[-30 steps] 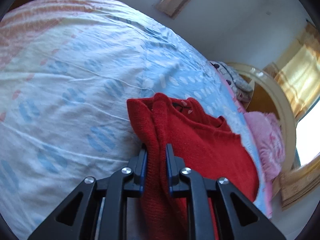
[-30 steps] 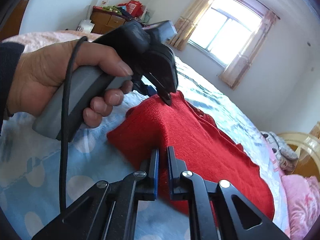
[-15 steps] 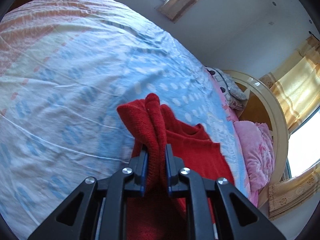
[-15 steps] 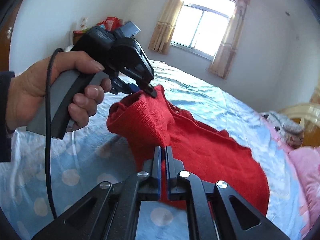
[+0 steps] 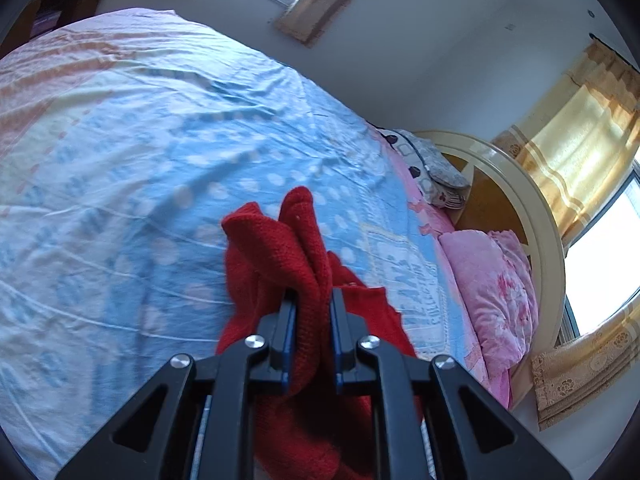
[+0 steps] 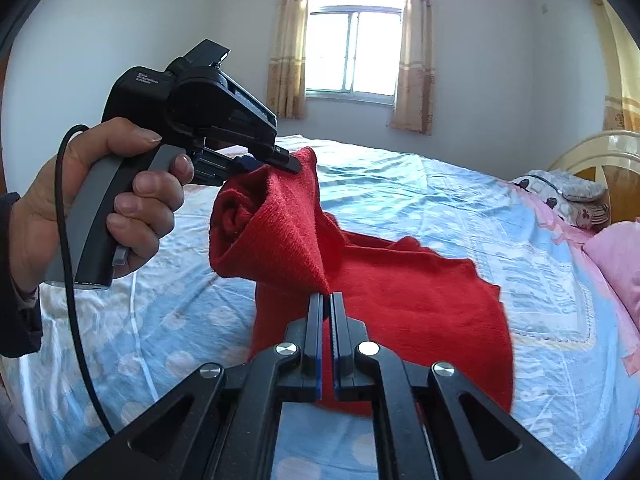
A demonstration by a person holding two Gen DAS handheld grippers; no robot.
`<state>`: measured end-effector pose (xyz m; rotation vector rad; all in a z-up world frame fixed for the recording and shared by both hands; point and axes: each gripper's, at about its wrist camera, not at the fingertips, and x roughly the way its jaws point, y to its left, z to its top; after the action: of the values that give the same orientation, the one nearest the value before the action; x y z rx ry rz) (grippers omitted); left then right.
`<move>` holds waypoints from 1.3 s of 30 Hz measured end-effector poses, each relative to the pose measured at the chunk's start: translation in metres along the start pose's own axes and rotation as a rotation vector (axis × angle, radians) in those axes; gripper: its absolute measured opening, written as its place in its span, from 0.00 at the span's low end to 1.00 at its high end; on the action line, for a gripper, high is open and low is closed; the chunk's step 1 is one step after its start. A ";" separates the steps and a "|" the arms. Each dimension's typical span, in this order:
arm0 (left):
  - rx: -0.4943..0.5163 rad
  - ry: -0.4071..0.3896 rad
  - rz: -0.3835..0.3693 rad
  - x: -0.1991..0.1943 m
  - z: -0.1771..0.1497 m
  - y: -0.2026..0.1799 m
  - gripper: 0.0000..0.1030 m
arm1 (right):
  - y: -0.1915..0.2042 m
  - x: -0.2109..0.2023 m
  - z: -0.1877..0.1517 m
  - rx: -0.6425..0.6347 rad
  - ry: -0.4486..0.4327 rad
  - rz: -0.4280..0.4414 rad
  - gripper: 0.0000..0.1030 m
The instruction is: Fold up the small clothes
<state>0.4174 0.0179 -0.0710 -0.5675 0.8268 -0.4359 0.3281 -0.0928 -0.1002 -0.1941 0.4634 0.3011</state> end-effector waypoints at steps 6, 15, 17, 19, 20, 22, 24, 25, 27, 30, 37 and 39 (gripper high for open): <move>0.034 0.004 -0.019 0.017 -0.001 -0.027 0.15 | -0.035 -0.011 0.001 0.081 -0.004 0.010 0.02; 0.057 0.039 -0.004 0.055 -0.006 -0.059 0.15 | -0.083 -0.024 -0.008 0.163 0.018 -0.004 0.00; 0.058 0.059 0.004 0.069 -0.008 -0.062 0.14 | -0.099 -0.024 -0.011 0.195 0.036 -0.002 0.00; 0.056 0.072 0.009 0.077 -0.011 -0.064 0.14 | -0.110 -0.021 -0.015 0.219 0.070 0.042 0.00; 0.060 0.082 0.014 0.081 -0.014 -0.066 0.14 | -0.111 -0.021 -0.018 0.221 0.079 0.046 0.00; 0.076 0.096 0.026 0.085 -0.017 -0.069 0.14 | -0.109 -0.022 -0.024 0.213 0.074 0.050 0.01; 0.084 0.105 0.030 0.086 -0.017 -0.071 0.14 | -0.102 -0.020 -0.028 0.211 0.069 0.082 0.56; 0.086 0.106 0.031 0.085 -0.016 -0.071 0.14 | -0.097 -0.017 -0.030 0.208 0.068 0.099 0.74; 0.087 0.108 0.027 0.081 -0.014 -0.073 0.14 | -0.090 -0.017 -0.031 0.211 0.034 0.109 0.82; 0.095 0.107 0.032 0.076 -0.011 -0.076 0.14 | -0.078 -0.003 -0.028 0.164 0.070 0.048 0.82; 0.115 0.114 0.033 0.074 -0.009 -0.079 0.14 | -0.048 0.022 -0.020 0.105 0.096 0.052 0.82; 0.125 0.116 0.036 0.074 -0.009 -0.081 0.14 | -0.037 0.022 -0.015 0.061 0.063 0.017 0.82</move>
<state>0.4437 -0.0889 -0.0669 -0.4141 0.9124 -0.4872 0.3531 -0.1264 -0.1193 -0.1404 0.5359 0.2977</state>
